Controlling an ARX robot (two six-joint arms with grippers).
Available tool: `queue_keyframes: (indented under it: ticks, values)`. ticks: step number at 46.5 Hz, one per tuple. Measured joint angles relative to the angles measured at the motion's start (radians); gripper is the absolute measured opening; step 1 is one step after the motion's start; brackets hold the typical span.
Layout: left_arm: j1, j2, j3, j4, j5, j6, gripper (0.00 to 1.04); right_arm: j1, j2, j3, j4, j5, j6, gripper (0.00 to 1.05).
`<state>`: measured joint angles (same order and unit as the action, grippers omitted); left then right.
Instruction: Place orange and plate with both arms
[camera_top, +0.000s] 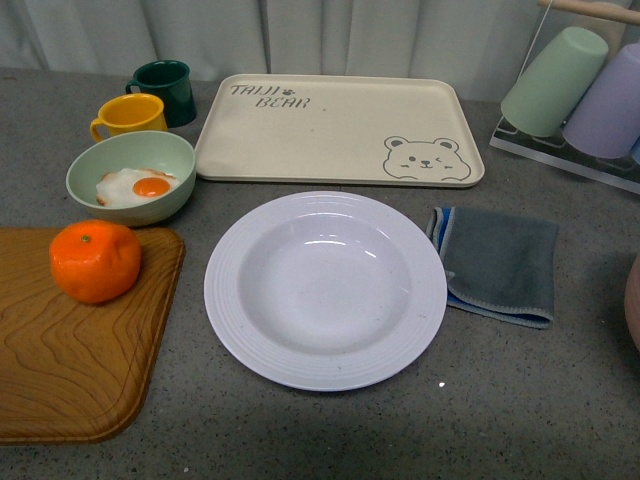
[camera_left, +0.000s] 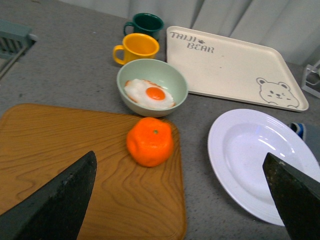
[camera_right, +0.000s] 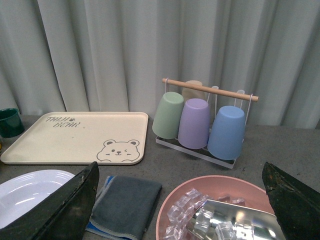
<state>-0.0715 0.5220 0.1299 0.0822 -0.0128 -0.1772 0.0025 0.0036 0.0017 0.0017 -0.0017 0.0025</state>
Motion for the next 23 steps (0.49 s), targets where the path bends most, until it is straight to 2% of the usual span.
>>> queue_keyframes:
  ticks: [5,10,15,23]
  values:
    - [-0.027,0.327,0.101,0.142,0.05,-0.014,0.98,0.0,0.0,0.0,0.0,0.0,0.0,0.95]
    - [-0.021,0.56,0.174,0.202,0.077,-0.012,0.98,0.0,0.0,0.0,0.0,0.0,0.0,0.95]
    - [-0.009,0.761,0.242,0.204,0.081,0.003,0.98,0.0,0.0,0.0,0.0,0.0,0.0,0.95]
    - [0.001,0.912,0.309,0.191,0.104,0.028,0.98,0.0,0.0,0.0,0.0,0.0,0.0,0.95]
